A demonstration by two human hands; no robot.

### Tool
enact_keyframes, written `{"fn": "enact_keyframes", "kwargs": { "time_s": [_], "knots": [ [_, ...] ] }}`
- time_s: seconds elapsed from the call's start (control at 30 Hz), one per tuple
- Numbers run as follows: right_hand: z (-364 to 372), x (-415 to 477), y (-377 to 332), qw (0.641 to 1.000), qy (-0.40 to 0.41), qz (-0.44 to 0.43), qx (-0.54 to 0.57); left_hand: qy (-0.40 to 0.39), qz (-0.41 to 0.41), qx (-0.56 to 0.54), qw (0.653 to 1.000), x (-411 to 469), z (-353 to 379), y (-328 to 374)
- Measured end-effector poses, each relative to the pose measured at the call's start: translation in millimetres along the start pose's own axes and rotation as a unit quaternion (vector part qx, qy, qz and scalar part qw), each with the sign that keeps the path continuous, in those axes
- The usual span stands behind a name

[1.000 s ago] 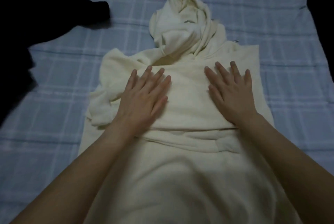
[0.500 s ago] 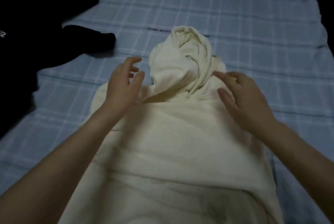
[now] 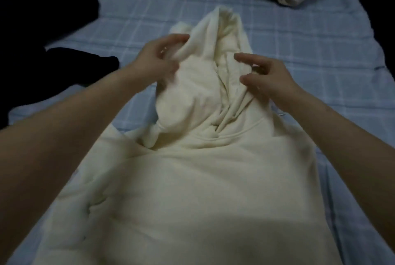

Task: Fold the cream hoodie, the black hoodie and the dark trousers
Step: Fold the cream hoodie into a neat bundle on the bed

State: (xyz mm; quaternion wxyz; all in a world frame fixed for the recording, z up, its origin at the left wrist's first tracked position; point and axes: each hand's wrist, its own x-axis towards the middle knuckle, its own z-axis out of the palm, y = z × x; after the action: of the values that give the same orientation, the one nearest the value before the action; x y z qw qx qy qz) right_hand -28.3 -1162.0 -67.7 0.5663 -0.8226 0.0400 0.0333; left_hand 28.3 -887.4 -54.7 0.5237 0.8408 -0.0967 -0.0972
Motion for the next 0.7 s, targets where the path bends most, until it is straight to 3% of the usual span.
{"fn": "enact_keyframes", "kwargs": {
  "time_s": [0.1,0.17,0.23,0.3,0.37,0.5,0.7],
  "knots": [
    [2.5,-2.6,0.5,0.997,0.010,-0.051,-0.061,0.014,0.023,0.051,0.998,18.2,-6.2,-4.7],
    [6.3,-5.4,5.3,0.997,-0.034,-0.008,-0.064,0.003,-0.036,0.098,0.995,20.2,2.3,-15.2],
    [10.6,-7.2,13.8,0.995,-0.063,0.037,-0.066,-0.010,-0.111,0.054,0.992,16.1,12.1,-26.1],
    [10.1,-3.7,20.9,0.995,-0.030,0.052,-0.074,0.005,-0.133,0.048,0.990,12.4,17.3,-35.9],
    [8.4,2.0,23.1,0.997,0.010,0.069,-0.035,0.019,-0.123,0.053,0.991,9.1,20.0,-40.4],
    [3.9,19.1,25.6,0.980,0.057,0.134,0.138,0.020,-0.119,-0.066,0.990,4.1,24.0,-42.2],
    [5.6,26.2,8.0,0.955,-0.042,0.142,0.255,-0.004,-0.105,-0.236,0.966,-11.1,16.8,-25.4]
  ]
}}
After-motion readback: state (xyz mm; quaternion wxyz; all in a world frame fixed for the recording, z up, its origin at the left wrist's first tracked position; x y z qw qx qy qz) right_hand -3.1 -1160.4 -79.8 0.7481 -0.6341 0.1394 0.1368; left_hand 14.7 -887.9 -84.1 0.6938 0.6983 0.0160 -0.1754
